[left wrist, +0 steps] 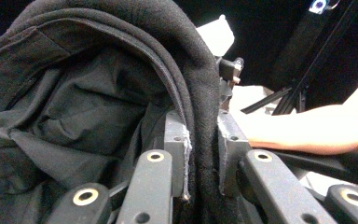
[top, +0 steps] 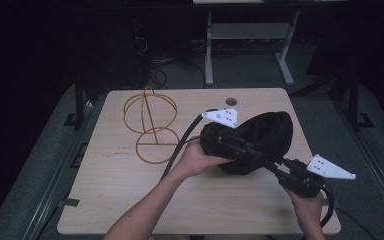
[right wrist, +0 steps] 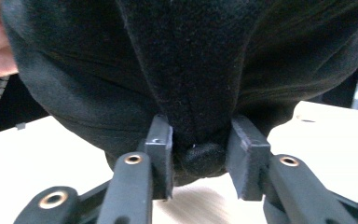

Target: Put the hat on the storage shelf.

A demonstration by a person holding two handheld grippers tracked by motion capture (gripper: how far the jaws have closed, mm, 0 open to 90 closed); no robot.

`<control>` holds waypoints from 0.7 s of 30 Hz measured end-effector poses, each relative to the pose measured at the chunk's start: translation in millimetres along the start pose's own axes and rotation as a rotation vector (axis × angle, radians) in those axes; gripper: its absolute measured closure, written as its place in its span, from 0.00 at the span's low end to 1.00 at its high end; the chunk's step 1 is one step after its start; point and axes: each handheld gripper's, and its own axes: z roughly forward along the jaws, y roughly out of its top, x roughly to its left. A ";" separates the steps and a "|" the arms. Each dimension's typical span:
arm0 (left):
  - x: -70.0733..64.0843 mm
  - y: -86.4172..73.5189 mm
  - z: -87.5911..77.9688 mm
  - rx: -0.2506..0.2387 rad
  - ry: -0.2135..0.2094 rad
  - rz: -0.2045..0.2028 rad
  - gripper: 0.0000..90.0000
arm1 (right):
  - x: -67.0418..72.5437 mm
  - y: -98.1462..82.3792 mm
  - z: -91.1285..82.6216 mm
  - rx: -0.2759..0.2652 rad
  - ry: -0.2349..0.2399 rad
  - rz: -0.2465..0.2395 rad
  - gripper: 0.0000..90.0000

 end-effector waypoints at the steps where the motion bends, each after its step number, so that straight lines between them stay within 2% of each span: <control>1: 0.1 0.3 -0.1 -0.001 0.000 0.002 0.87 | -0.3 0.1 0.0 -0.004 0.004 0.009 0.70; 4: 0.0 1.0 -1.4 -0.006 0.000 0.005 0.87 | -4.4 -1.1 1.9 -0.040 0.036 0.089 0.47; 9: -0.5 2.0 0.5 -0.014 -0.013 0.000 0.87 | -2.8 1.5 6.6 -0.058 0.036 0.086 0.39; 11: -1.6 2.3 2.2 -0.013 -0.020 -0.001 0.87 | -0.5 2.4 9.2 -0.059 0.029 0.079 0.42; 12: -2.1 2.4 2.5 -0.010 -0.025 0.010 0.87 | -0.2 2.5 9.8 -0.062 0.028 0.081 0.48; 13: -3.1 2.7 2.5 -0.024 -0.036 0.005 0.87 | -0.4 2.5 10.2 -0.064 0.040 0.090 0.56; 14: -3.6 3.4 1.8 -0.027 -0.035 0.013 0.87 | 0.0 2.6 9.9 -0.062 0.046 0.085 0.66; 16: -5.0 4.1 1.5 -0.036 -0.030 0.012 0.87 | 2.4 3.9 8.8 -0.068 0.049 0.066 0.76; 17: -4.7 4.0 1.0 -0.036 -0.027 0.011 0.87 | 4.8 5.9 7.6 -0.062 0.037 0.045 0.79; 21: 0.2 1.5 -5.8 -0.047 -0.006 -0.004 0.86 | 6.9 11.9 2.4 -0.040 0.001 0.031 0.80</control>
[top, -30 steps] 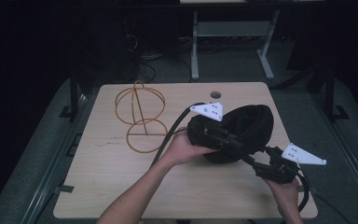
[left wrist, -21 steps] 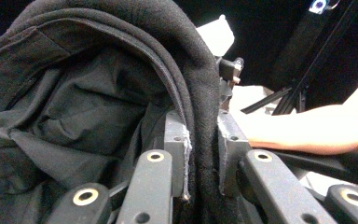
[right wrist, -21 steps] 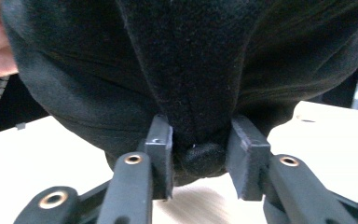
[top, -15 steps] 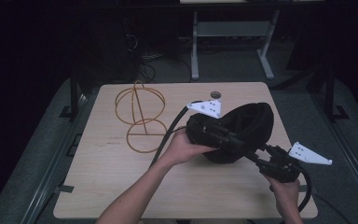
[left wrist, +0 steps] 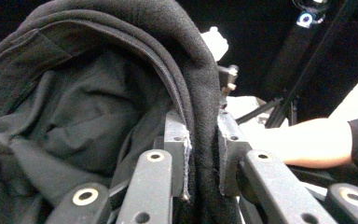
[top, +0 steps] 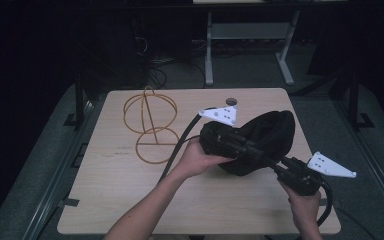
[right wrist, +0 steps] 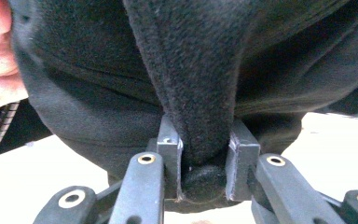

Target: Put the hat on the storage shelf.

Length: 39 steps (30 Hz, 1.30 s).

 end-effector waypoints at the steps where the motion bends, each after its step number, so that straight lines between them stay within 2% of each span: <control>1: 1.1 -1.2 -1.5 -0.005 0.007 -0.008 0.86 | 0.0 1.2 -1.3 0.001 -0.007 -0.004 0.80; 5: 4.8 -4.4 -5.7 -0.014 0.027 -0.016 0.84 | 1.8 9.1 -6.2 0.009 -0.038 -0.039 0.80; 7: 5.3 -5.6 -7.8 -0.012 0.057 -0.018 0.81 | 2.7 12.0 -8.2 0.014 -0.044 -0.043 0.80; 13: 8.5 -9.7 -8.4 0.016 0.092 -0.025 0.75 | 3.9 21.4 -15.7 0.013 -0.058 -0.043 0.80; 19: 10.3 -12.1 -9.4 -0.001 0.105 -0.037 0.72 | 6.5 31.8 -20.9 0.000 -0.077 -0.067 0.81; 21: 10.3 -12.1 -11.3 0.008 0.142 -0.031 0.69 | 7.4 35.3 -21.8 -0.004 -0.082 -0.072 0.81; 25: 12.2 -14.9 -13.9 0.038 0.176 -0.035 0.63 | 7.6 41.5 -22.8 0.008 -0.084 -0.085 0.81; 29: 11.7 -17.8 -19.4 0.020 0.208 -0.029 0.60 | 5.7 46.3 -24.8 0.009 -0.095 -0.094 0.81; 32: 10.1 -19.6 -23.3 0.042 0.246 -0.025 0.58 | 3.5 49.0 -27.8 -0.003 -0.110 -0.089 0.81; 39: 6.5 -28.1 -32.3 0.075 0.281 -0.017 0.56 | -4.2 63.2 -36.3 -0.015 -0.144 -0.109 0.81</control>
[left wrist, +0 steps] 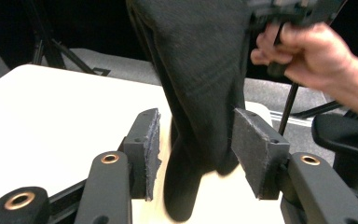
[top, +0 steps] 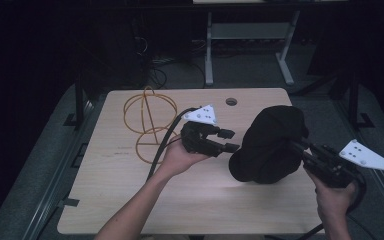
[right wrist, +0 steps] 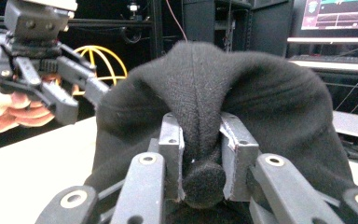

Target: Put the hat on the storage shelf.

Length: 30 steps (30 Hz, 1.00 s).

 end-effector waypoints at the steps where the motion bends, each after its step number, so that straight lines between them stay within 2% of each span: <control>1: -0.7 -1.7 -2.0 0.002 0.005 0.002 0.56 | -1.1 3.0 -0.8 0.001 0.000 0.000 0.81; 5: -1.2 -6.2 -10.1 -0.008 0.017 0.000 0.57 | -5.8 13.2 0.4 0.032 -0.013 -0.034 0.81; 12: -3.0 -17.3 -19.8 0.000 0.019 -0.013 0.55 | -8.2 25.0 8.1 0.089 -0.012 -0.044 0.81; 16: -6.1 -29.4 -23.1 0.020 0.029 -0.013 0.55 | -10.8 32.4 15.5 0.131 0.002 -0.055 0.81; 19: -6.8 -41.8 -28.0 0.016 0.032 -0.035 0.55 | -11.3 37.3 20.6 0.157 0.007 -0.064 0.81; 27: -7.5 -66.3 -48.9 0.024 0.070 -0.053 0.53 | -8.7 55.9 35.6 0.167 0.031 -0.062 0.81; 30: -9.1 -73.8 -56.6 0.025 0.085 -0.049 0.51 | -6.4 64.6 44.1 0.166 0.047 -0.077 0.81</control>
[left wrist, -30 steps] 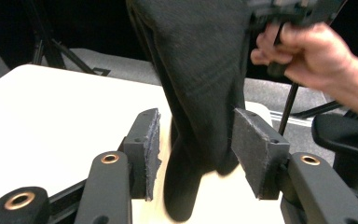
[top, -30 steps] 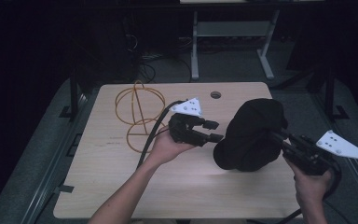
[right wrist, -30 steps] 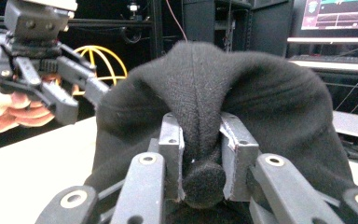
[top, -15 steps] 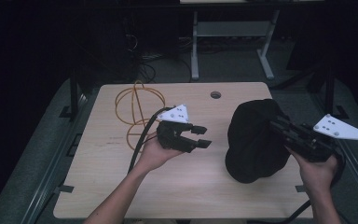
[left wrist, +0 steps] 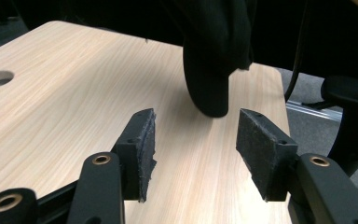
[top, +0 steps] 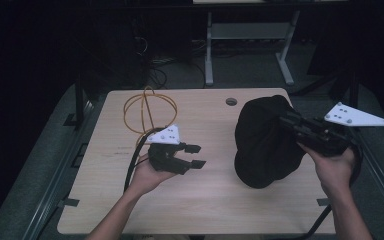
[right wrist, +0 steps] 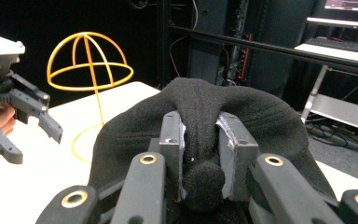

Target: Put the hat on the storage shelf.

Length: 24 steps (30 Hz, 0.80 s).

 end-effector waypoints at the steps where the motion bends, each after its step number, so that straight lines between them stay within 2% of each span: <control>1: -0.7 -3.7 -3.0 0.003 0.007 0.001 0.51 | 0.9 2.4 1.7 0.002 0.003 0.002 0.81; 4: -0.7 -13.0 -9.9 0.011 0.025 0.007 0.50 | 3.5 12.2 9.1 0.002 0.018 -0.003 0.81; 8: -0.3 -25.3 -17.3 0.009 0.033 -0.021 0.49 | 6.8 24.8 19.8 0.001 0.041 -0.009 0.81; 13: 0.5 -37.7 -24.9 0.029 0.066 -0.017 0.45 | 9.5 37.6 32.1 -0.008 0.064 -0.010 0.81; 21: 1.2 -59.7 -34.3 0.041 0.093 -0.045 0.41 | 12.7 53.9 49.7 -0.014 0.093 -0.014 0.81; 24: -0.5 -66.8 -36.8 0.023 0.114 -0.040 0.40 | 16.0 60.5 56.9 -0.013 0.106 -0.020 0.81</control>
